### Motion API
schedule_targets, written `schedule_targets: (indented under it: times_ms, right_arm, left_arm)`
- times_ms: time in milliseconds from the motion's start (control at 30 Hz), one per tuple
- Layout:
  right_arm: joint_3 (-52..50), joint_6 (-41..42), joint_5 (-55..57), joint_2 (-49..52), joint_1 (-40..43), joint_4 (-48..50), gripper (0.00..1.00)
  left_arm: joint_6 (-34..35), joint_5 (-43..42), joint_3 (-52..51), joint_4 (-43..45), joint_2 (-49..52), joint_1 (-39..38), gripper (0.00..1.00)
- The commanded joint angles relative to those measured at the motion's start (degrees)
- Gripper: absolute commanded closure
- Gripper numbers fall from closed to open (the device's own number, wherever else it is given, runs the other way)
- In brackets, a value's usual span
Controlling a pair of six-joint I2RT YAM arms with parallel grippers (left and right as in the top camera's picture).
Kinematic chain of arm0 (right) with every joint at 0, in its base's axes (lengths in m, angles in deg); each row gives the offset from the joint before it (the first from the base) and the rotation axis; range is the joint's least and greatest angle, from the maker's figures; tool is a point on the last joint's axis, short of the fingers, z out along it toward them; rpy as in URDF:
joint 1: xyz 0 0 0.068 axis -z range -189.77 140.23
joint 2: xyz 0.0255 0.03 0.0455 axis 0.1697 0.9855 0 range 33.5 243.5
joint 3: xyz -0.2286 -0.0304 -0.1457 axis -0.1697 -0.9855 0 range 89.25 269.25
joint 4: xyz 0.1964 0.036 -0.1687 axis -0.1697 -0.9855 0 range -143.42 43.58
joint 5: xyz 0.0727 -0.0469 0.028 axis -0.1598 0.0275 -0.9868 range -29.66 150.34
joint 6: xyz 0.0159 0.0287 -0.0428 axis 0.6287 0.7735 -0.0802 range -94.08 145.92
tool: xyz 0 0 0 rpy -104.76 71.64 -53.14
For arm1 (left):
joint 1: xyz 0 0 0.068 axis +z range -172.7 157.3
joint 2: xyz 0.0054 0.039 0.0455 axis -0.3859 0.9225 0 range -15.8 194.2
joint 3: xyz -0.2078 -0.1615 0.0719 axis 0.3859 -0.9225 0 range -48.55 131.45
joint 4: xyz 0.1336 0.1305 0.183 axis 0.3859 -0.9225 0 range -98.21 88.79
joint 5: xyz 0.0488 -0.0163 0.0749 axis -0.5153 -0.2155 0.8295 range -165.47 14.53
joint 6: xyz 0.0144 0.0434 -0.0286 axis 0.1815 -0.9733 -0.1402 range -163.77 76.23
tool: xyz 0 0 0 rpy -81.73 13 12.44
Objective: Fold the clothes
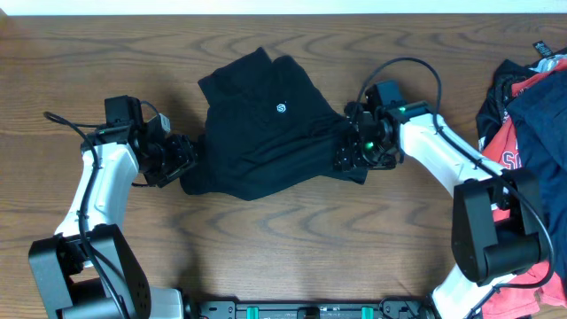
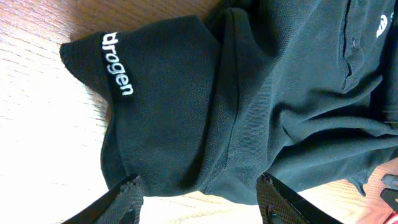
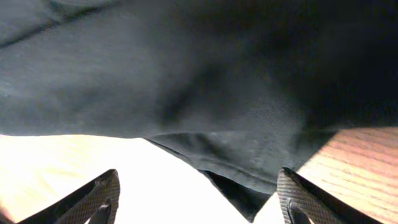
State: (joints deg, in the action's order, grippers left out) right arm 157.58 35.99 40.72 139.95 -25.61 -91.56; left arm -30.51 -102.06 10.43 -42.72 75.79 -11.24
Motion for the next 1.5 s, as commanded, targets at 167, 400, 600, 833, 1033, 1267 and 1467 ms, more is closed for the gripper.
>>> schedule_targets:
  times_ms: [167,400,600,833,1033,1267,1467]
  right_arm:
    - [-8.39,0.52,-3.61,-0.35,0.72,6.01,0.21]
    - [-11.56,0.68,-3.93,-0.35,0.72,8.31,0.22]
    - [-11.98,2.69,0.11,-0.35,0.72,8.63,0.57]
    - [-12.22,2.8,1.6,-0.35,0.9,9.25,0.89]
    - [-12.2,3.69,3.85,-0.35,1.4,11.63,0.99]
    - [-6.38,3.06,6.47,-3.21,5.51,7.08,0.98]
    - [5.7,-0.81,11.28,-10.49,6.4,-4.02,0.99]
  left_arm:
    - [-0.55,0.09,0.9,0.04,-0.09,-0.02,0.4]
    - [-0.55,0.09,0.9,0.07,-0.09,-0.02,0.39]
    - [-0.55,0.09,0.9,0.02,-0.09,-0.02,0.39]
    - [-0.55,0.09,0.9,0.0,-0.09,-0.02,0.39]
    - [-0.55,0.09,0.9,-0.02,-0.09,-0.02,0.39]
    - [-0.55,0.09,0.9,0.02,-0.09,-0.02,0.39]
    - [-0.55,0.07,0.9,-0.02,-0.09,-0.02,0.39]
